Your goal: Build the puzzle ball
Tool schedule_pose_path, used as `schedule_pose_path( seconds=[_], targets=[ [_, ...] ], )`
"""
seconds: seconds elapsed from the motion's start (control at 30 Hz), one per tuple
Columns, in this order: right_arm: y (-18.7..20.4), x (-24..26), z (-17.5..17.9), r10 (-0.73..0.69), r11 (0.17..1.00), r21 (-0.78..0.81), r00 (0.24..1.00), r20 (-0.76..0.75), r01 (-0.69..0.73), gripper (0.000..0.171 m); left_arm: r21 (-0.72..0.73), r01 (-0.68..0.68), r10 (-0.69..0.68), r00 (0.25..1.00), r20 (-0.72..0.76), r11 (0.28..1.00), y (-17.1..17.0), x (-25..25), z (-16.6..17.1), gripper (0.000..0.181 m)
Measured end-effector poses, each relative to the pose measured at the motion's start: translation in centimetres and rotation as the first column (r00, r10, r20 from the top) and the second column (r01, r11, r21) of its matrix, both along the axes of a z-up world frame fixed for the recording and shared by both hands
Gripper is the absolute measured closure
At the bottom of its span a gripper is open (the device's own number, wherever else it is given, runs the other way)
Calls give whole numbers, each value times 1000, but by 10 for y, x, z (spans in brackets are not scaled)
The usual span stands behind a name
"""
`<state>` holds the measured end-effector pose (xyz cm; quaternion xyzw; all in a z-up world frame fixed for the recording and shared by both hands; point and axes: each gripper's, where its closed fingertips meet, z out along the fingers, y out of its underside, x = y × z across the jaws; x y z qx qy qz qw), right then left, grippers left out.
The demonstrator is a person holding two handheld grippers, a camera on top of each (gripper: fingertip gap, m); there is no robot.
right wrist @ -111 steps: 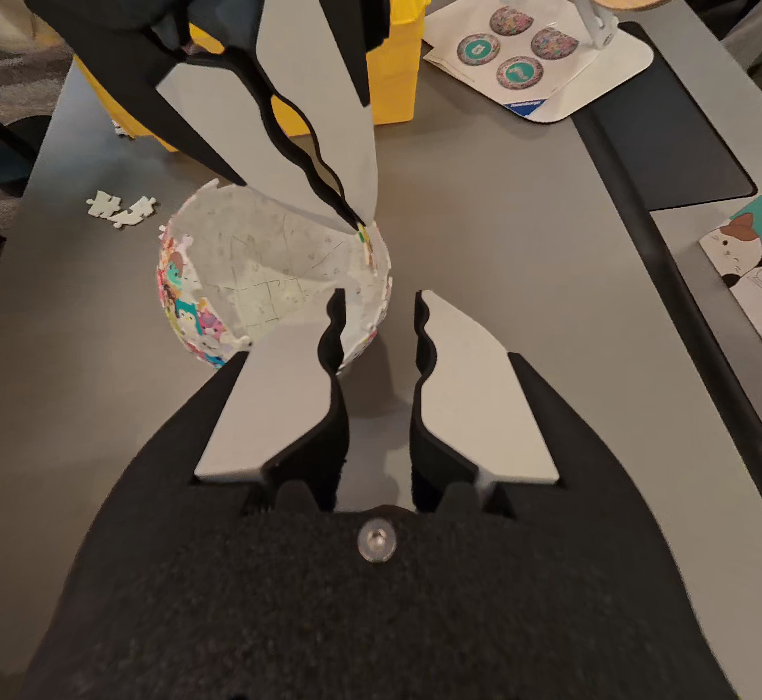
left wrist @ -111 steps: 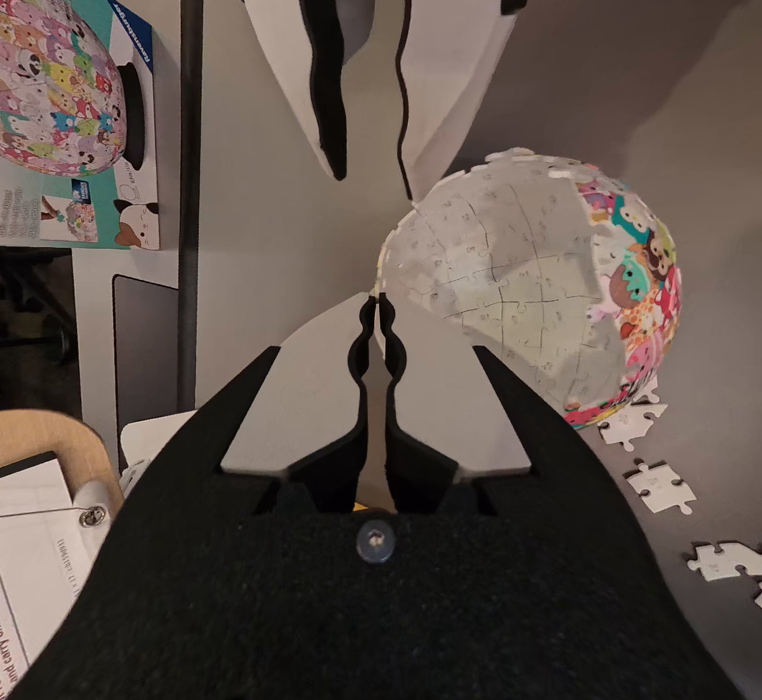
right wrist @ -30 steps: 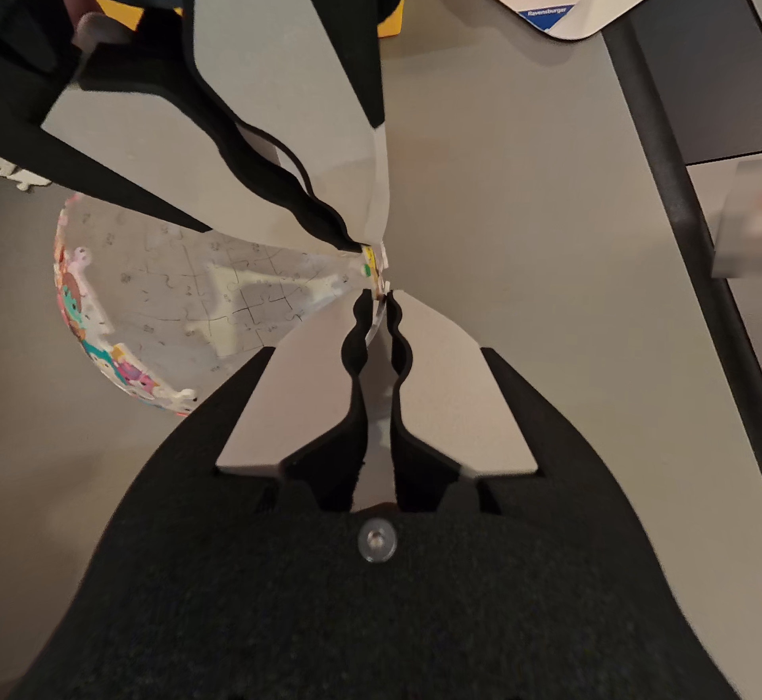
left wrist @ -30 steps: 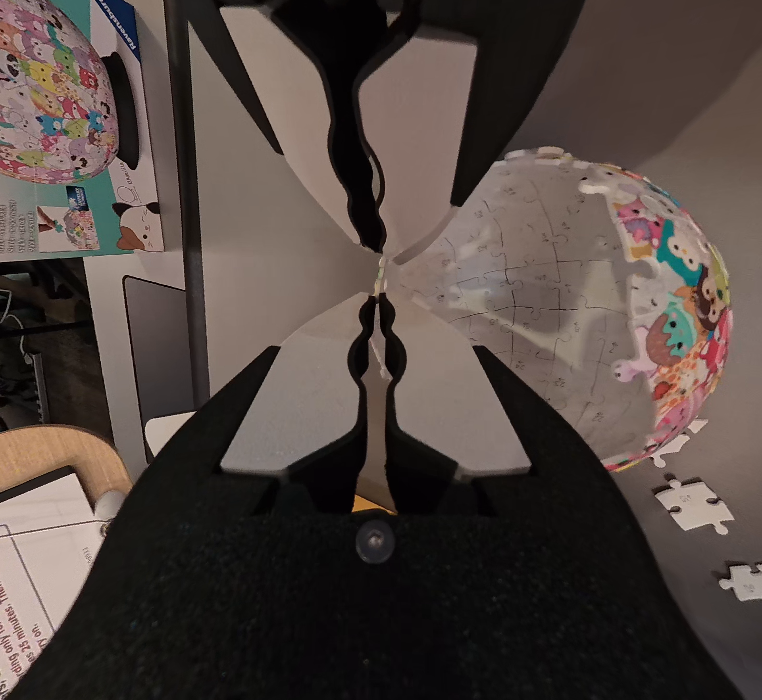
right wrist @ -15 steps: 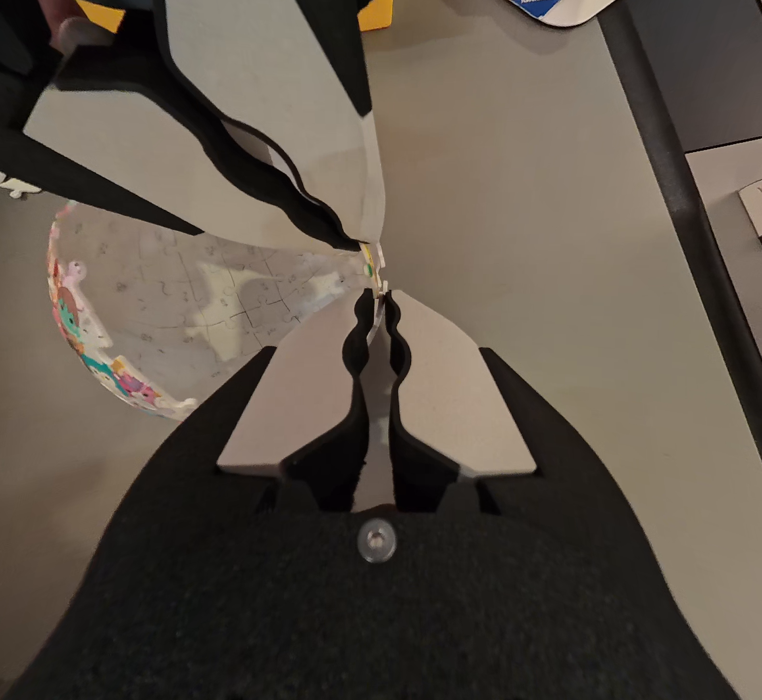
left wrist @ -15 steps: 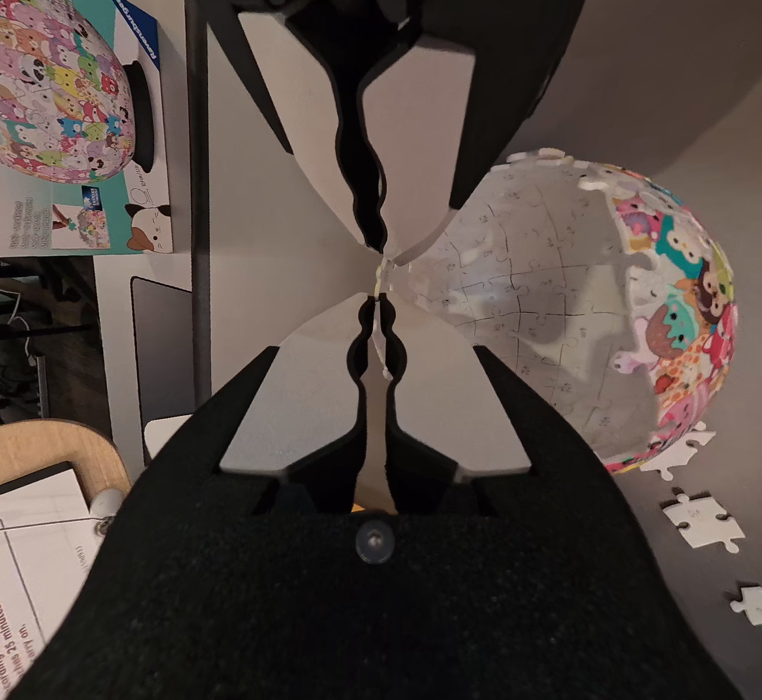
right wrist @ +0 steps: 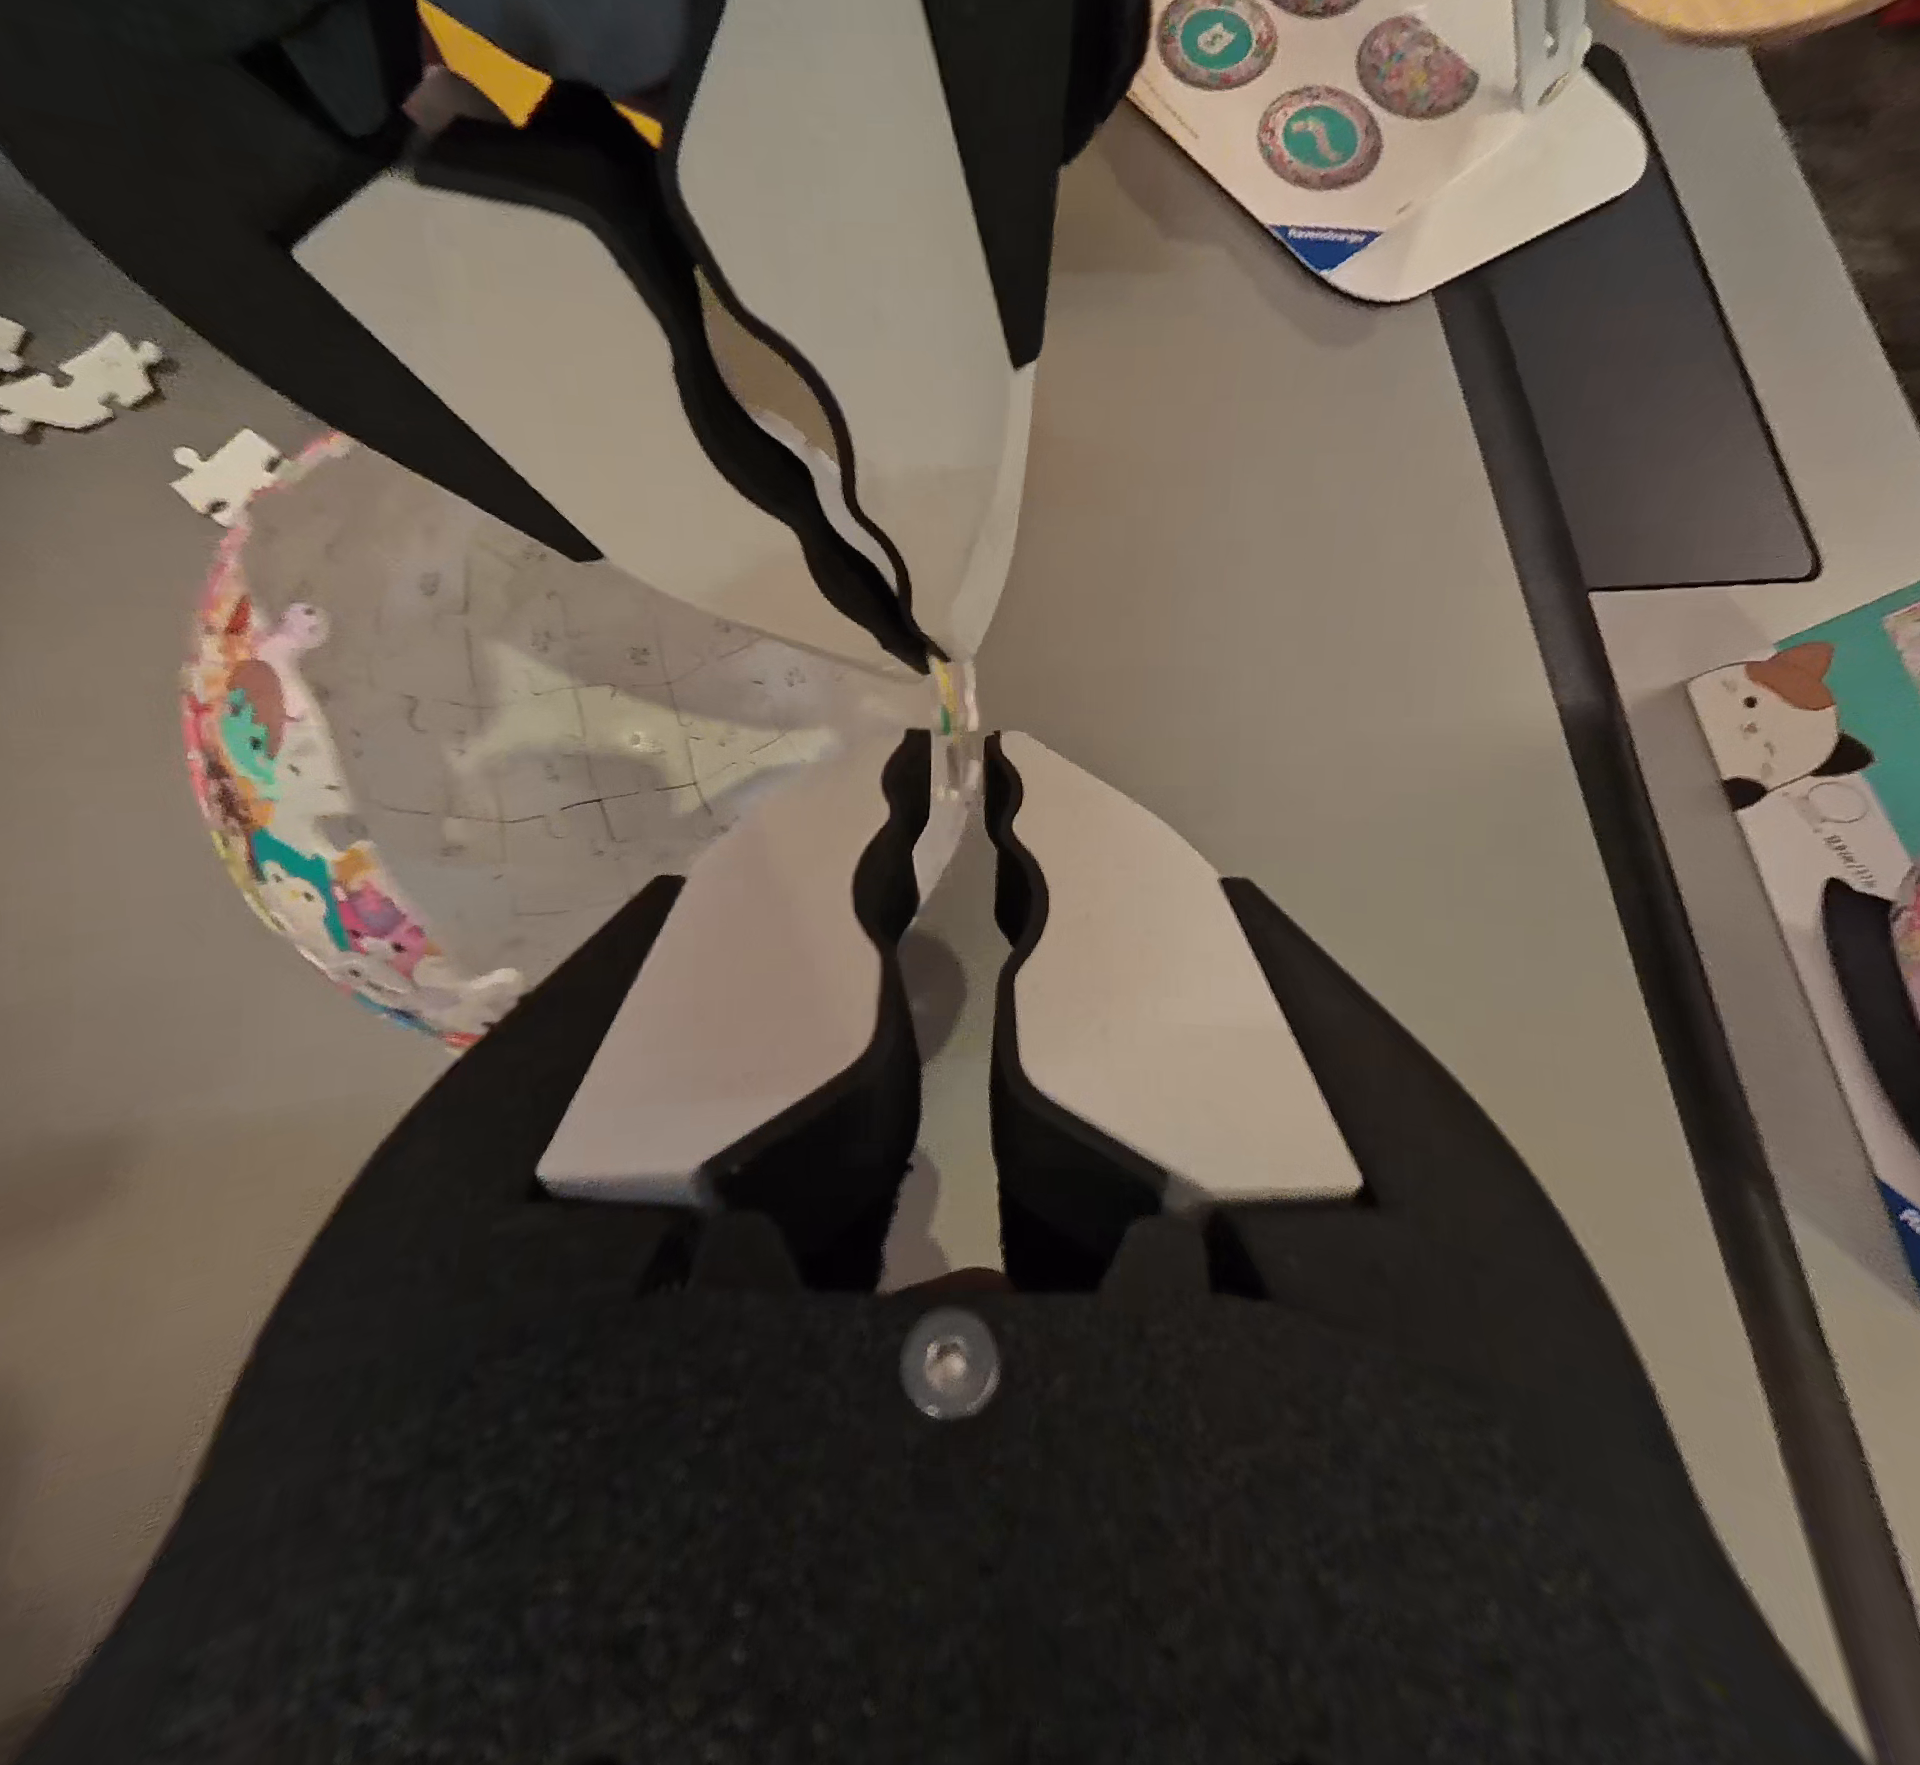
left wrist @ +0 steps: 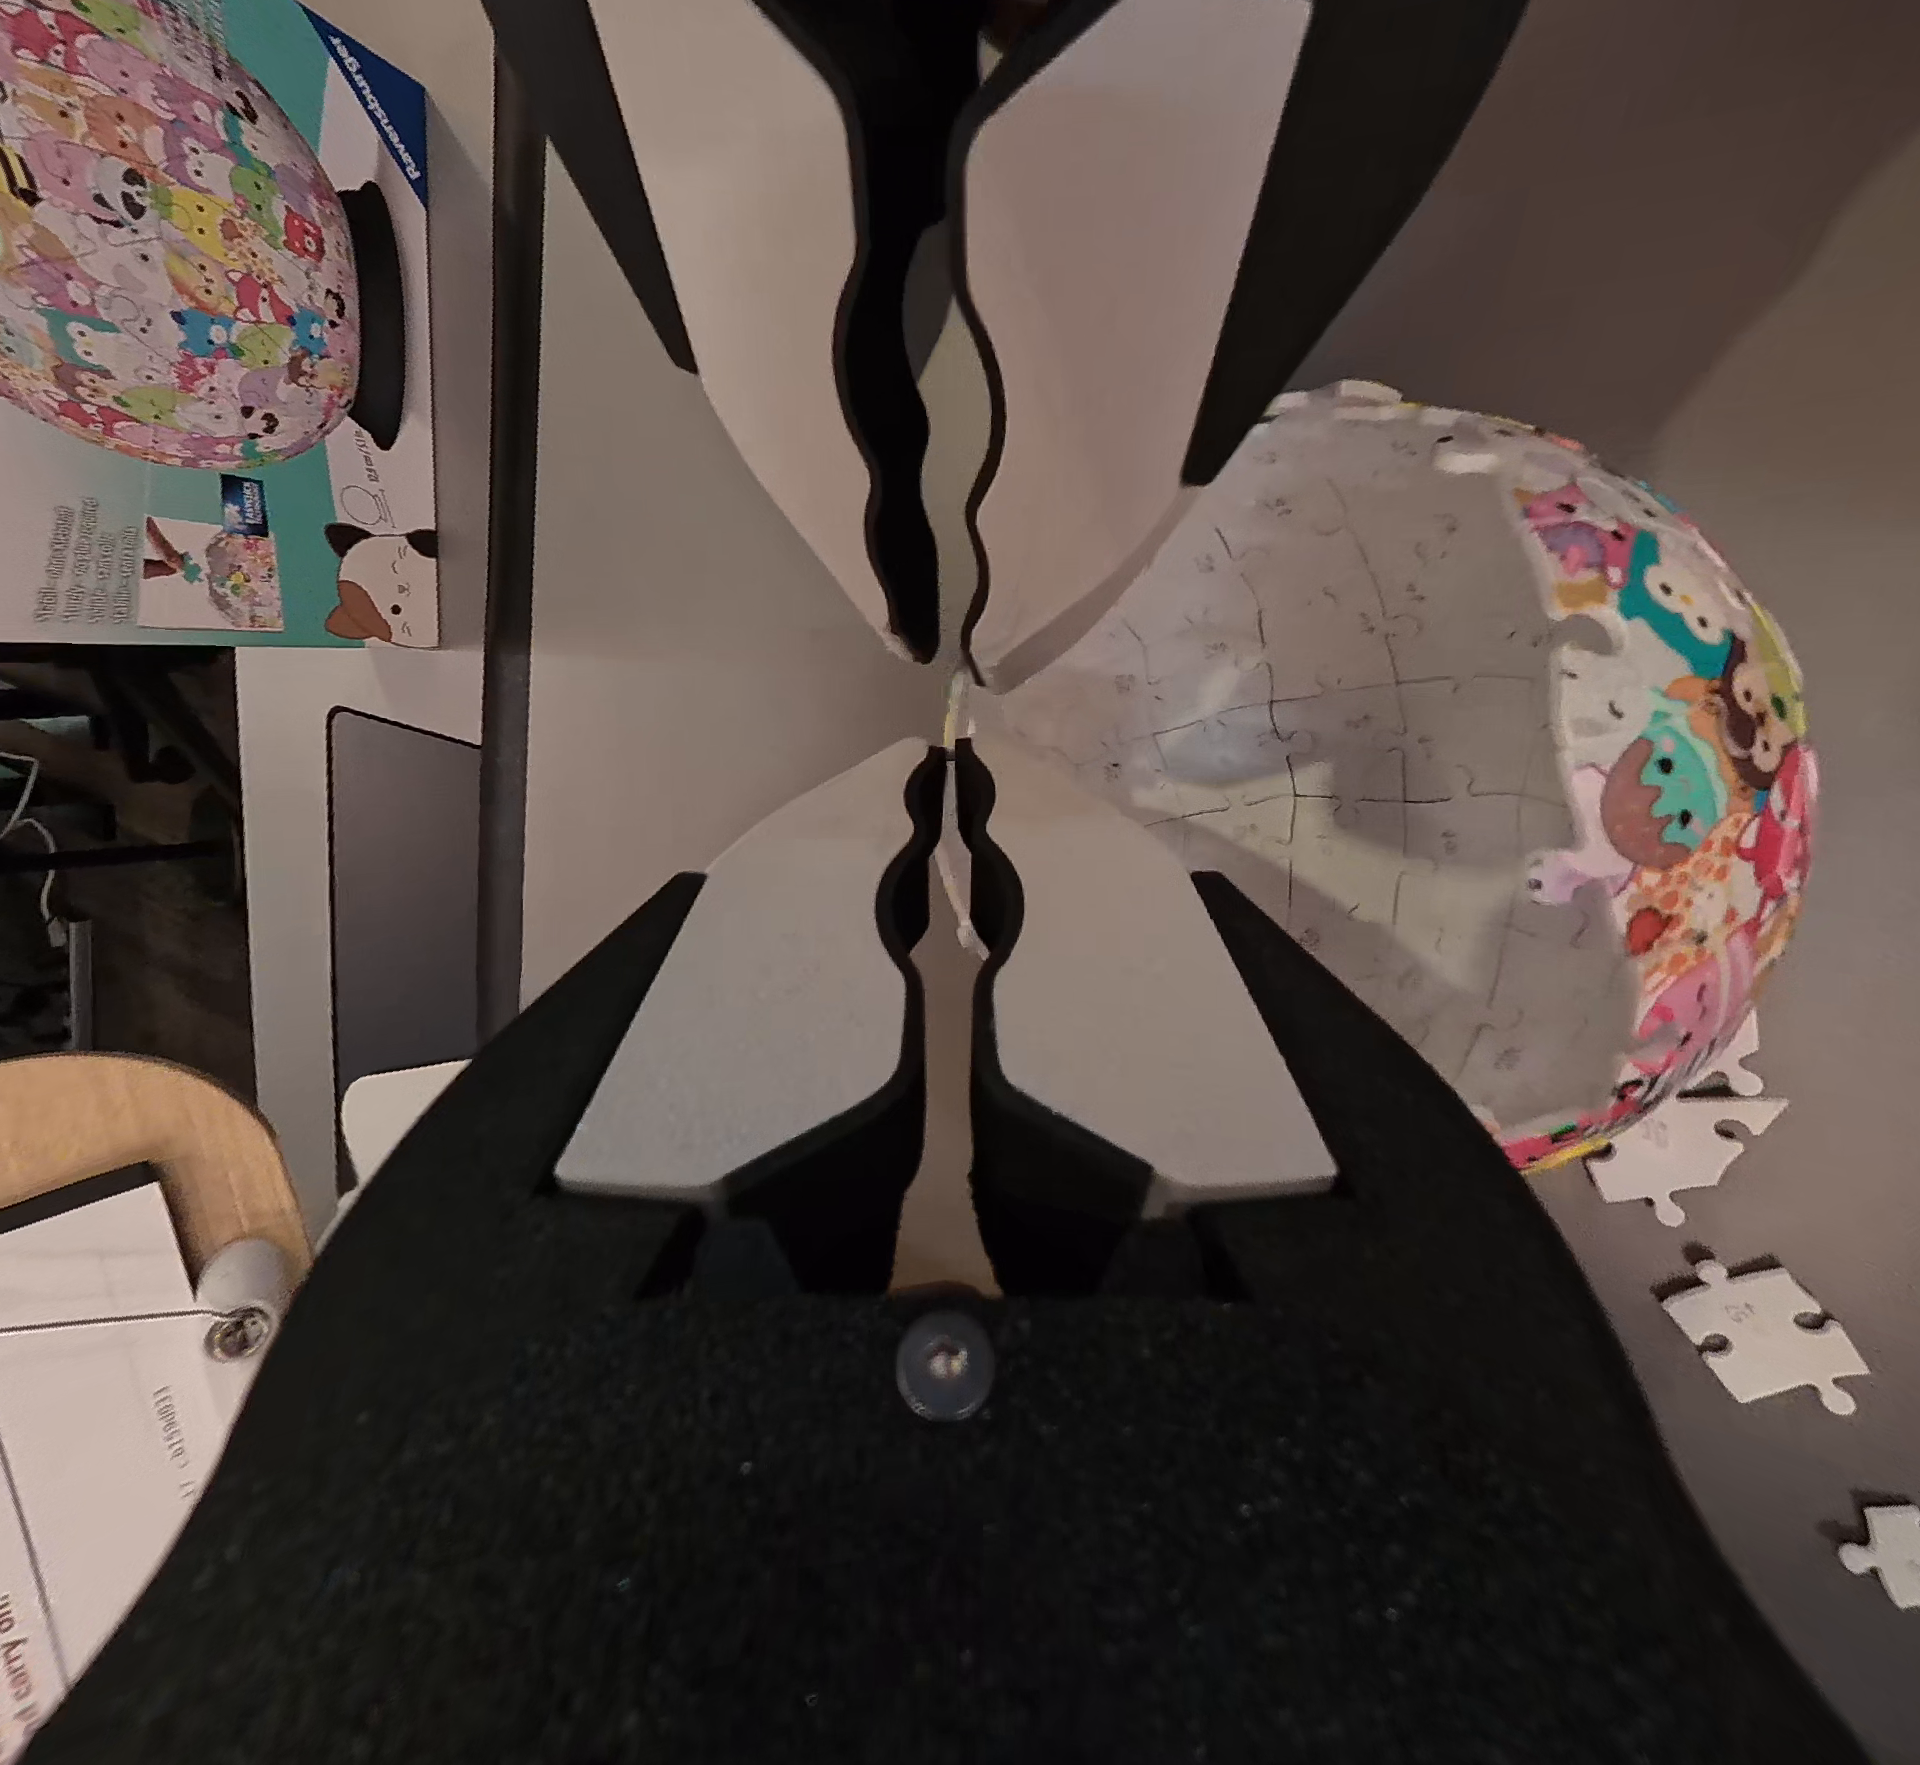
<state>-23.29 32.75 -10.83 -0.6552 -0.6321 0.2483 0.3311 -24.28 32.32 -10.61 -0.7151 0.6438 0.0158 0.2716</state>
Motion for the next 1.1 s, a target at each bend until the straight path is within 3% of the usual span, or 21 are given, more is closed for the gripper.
schedule_pose_path(
  seconds=[0.6, 0.77, 0.97, 1.1],
  targets=[
    [1, 1, -1, 10, 999, 43, 999, 53, -12, 170, -18, -19, 20, 998, 58, 1000, 4, 1, 0, 179],
    [3, 1, -5, -24, 999, 43, 996, 89, 20, 170, -78, -13, 22, 993, 119, 997, -4, -3, 6, 162],
    [4, 0, -4, -51, 992, 120, 993, 108, 37, 170, -185, -43, 89, 966, 244, 982, 0, -14, 22, 162],
    [5, 0, -2, -66, 984, 175, 991, 119, 45, 170, -273, -26, 97, 964, 249, 962, -3, -18, 15, 161]
  ],
)
